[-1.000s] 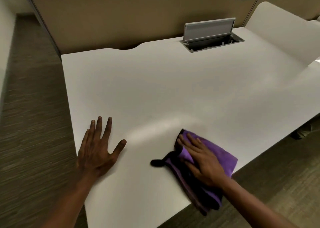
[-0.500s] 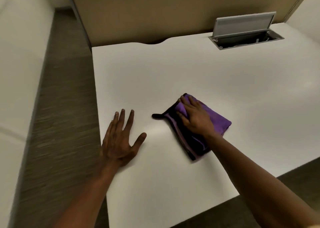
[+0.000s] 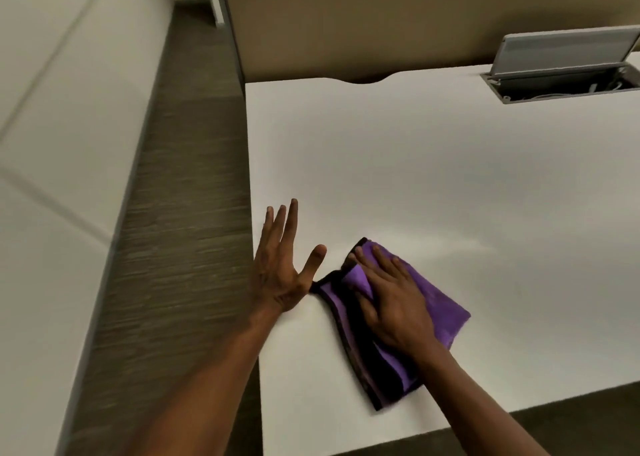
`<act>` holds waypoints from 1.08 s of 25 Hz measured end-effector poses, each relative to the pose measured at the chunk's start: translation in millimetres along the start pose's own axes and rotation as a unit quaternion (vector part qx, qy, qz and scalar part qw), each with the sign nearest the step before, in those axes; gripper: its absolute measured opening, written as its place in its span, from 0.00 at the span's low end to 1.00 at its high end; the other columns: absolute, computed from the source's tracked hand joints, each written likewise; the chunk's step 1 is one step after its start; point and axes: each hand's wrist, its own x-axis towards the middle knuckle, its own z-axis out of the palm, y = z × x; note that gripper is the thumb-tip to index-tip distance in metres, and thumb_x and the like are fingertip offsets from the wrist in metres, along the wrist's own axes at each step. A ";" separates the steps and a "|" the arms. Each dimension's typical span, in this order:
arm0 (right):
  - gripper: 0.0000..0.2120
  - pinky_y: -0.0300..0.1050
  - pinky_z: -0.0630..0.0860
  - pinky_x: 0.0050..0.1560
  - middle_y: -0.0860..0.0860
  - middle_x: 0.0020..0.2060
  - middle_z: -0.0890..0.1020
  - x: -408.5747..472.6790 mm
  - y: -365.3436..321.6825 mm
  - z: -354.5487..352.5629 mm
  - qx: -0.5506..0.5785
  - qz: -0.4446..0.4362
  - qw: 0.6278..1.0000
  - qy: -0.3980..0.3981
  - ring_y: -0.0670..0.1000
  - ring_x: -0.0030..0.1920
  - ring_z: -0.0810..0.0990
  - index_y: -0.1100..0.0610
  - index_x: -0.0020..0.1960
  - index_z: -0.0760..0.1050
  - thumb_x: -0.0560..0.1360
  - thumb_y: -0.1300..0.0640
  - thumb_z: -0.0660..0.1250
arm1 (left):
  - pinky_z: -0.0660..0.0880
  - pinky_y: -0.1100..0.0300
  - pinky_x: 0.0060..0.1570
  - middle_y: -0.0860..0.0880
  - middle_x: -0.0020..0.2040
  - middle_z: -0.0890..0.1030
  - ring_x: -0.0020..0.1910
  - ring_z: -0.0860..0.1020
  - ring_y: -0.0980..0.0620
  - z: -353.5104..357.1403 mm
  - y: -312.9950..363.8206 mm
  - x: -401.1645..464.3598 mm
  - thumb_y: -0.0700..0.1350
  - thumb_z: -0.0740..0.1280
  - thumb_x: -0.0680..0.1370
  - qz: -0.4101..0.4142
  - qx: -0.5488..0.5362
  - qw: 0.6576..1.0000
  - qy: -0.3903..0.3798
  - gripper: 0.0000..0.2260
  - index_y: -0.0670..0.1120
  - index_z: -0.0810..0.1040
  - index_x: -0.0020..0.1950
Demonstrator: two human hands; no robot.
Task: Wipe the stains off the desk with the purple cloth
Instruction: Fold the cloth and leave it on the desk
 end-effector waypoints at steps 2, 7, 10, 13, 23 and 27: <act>0.30 0.49 0.46 0.84 0.42 0.82 0.57 39.7 -14.2 -2.2 -0.021 0.046 0.998 0.028 0.49 0.84 0.50 0.47 0.83 0.56 0.83 0.39 0.49 | 0.59 0.44 0.78 0.50 0.83 0.54 0.82 0.43 0.53 0.3 -0.5 -0.8 0.72 0.52 0.78 -0.003 -0.015 1.000 0.001 0.38 0.57 0.44 0.83; 0.29 0.53 0.45 0.84 0.48 0.83 0.57 83.2 -54.2 12.6 -0.024 0.010 1.000 0.005 0.52 0.84 0.46 0.51 0.84 0.55 0.86 0.41 0.51 | 0.55 0.44 0.79 0.51 0.83 0.53 0.82 0.43 0.53 -3.6 -3.6 0.2 0.72 0.51 0.78 -0.026 -0.055 0.998 0.002 0.38 0.58 0.45 0.83; 0.29 0.51 0.43 0.84 0.45 0.83 0.55 17.3 -76.8 33.6 -0.005 0.024 0.999 0.024 0.48 0.84 0.43 0.47 0.84 0.52 0.85 0.38 0.48 | 0.53 0.44 0.79 0.49 0.83 0.55 0.82 0.44 0.51 -7.2 -5.4 0.1 0.72 0.48 0.78 -0.040 -0.049 0.998 0.003 0.38 0.55 0.47 0.83; 0.29 0.48 0.42 0.83 0.40 0.82 0.51 -70.0 -71.6 43.2 -0.001 0.022 1.000 0.007 0.42 0.83 0.41 0.37 0.83 0.46 0.84 0.33 0.42 | 0.51 0.45 0.80 0.47 0.83 0.56 0.82 0.45 0.50 -6.8 -8.1 -2.4 0.72 0.47 0.79 -0.013 -0.017 1.000 -0.012 0.39 0.52 0.50 0.83; 0.32 0.54 0.45 0.84 0.52 0.83 0.57 0.4 -83.0 37.0 0.004 0.167 0.983 0.082 0.57 0.84 0.50 0.55 0.84 0.55 0.84 0.43 0.55 | 0.56 0.56 0.77 0.52 0.82 0.58 0.82 0.49 0.54 0.6 -6.3 0.6 0.72 0.49 0.79 -0.016 -0.042 0.999 -0.025 0.36 0.54 0.52 0.83; 0.31 0.50 0.43 0.84 0.44 0.83 0.53 -67.4 -105.1 55.4 -0.016 0.062 0.998 0.029 0.49 0.84 0.44 0.47 0.84 0.52 0.84 0.39 0.51 | 0.54 0.56 0.78 0.52 0.82 0.59 0.82 0.50 0.53 -5.1 -7.5 -1.7 0.72 0.48 0.79 -0.033 -0.044 0.998 -0.020 0.38 0.51 0.55 0.82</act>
